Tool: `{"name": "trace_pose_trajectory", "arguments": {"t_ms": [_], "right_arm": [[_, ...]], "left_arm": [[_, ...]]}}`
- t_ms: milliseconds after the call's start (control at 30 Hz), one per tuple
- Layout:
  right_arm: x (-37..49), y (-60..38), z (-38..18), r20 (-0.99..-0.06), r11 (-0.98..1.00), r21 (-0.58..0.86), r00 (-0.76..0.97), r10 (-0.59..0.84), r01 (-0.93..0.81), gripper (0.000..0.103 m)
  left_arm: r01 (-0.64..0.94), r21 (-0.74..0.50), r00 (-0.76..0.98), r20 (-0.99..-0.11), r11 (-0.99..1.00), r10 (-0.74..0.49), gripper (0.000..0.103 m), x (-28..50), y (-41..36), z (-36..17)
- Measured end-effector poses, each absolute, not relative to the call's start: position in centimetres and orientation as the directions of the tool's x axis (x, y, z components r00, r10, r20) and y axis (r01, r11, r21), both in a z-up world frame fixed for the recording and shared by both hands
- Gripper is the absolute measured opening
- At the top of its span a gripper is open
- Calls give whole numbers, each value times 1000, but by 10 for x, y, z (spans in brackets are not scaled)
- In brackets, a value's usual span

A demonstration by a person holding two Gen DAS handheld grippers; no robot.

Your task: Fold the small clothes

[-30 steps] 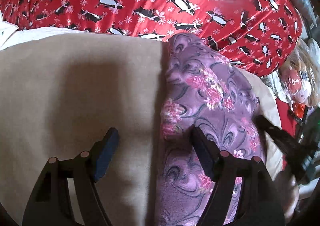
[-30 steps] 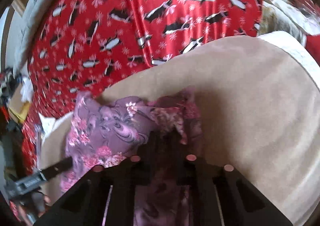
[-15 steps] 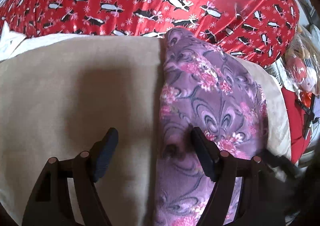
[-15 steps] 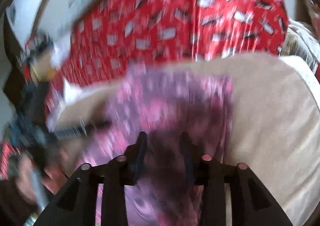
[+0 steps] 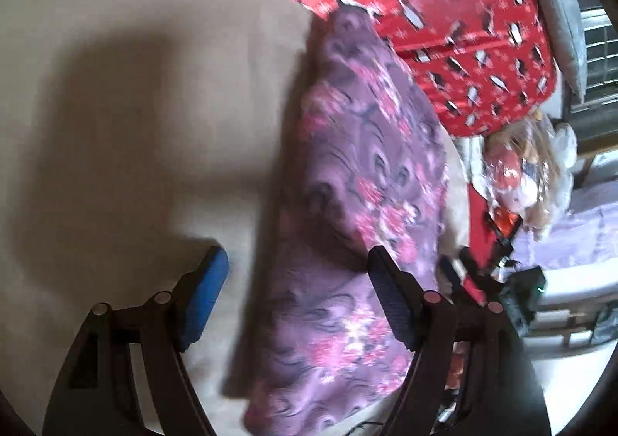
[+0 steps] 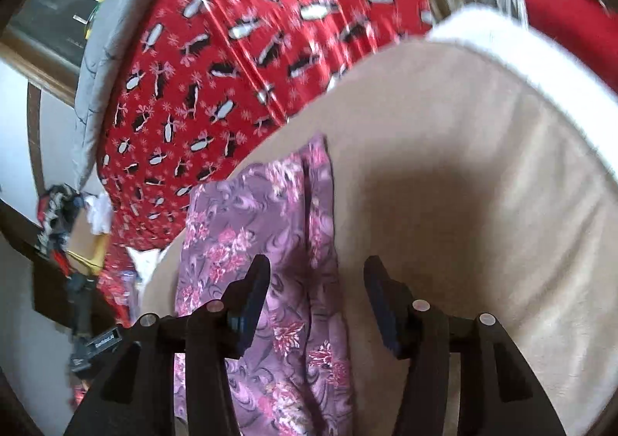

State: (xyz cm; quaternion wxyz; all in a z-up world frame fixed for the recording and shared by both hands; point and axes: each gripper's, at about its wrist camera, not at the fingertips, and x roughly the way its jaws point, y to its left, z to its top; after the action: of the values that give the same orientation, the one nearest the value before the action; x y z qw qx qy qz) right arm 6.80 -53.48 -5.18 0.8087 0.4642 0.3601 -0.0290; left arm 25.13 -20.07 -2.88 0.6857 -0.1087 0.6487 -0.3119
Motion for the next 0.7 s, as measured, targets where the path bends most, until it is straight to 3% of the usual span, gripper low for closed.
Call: {"name": "trace_pose_trajectory", "arguments": {"t_ms": [67,200,233,267,333,367,433,500,700], "right_arm": [[83,-522,-71,-599,541,764,696,395,350,57],[99,-510,-62,-604,625,722,713,357,298,65],[102,-508,-61,-615,642,705,710,343,301,63],[106,-505,-59,-627,661,688,705,332,300,52],[106,-496,-51,-654,723,632,693,303,279,39],[105,-490,-43,-663,764,590,696,275,261,28],[102,-483,-31,-688,820,513,693,217,253,22],[100,-473,-18,-707,857,446,688,163,256,17],[86,-446,18,-690,892,384,716,106,237,17]], "left_arm": [[337,-537,-40,-829,773,-558,80,247,-213,-28],[353,-545,-58,-824,761,-563,80,246,-228,-30],[353,-541,-53,-826,764,-561,80,247,-229,-29],[357,-527,-39,-834,771,-551,77,247,-230,-28],[404,-450,17,-867,796,-498,48,242,-236,-24],[447,-394,52,-885,803,-463,44,237,-241,-22],[498,-356,109,-879,790,-465,28,227,-245,-12],[533,-307,160,-878,788,-451,25,217,-246,0],[553,-263,232,-862,791,-450,25,197,-221,36]]}}
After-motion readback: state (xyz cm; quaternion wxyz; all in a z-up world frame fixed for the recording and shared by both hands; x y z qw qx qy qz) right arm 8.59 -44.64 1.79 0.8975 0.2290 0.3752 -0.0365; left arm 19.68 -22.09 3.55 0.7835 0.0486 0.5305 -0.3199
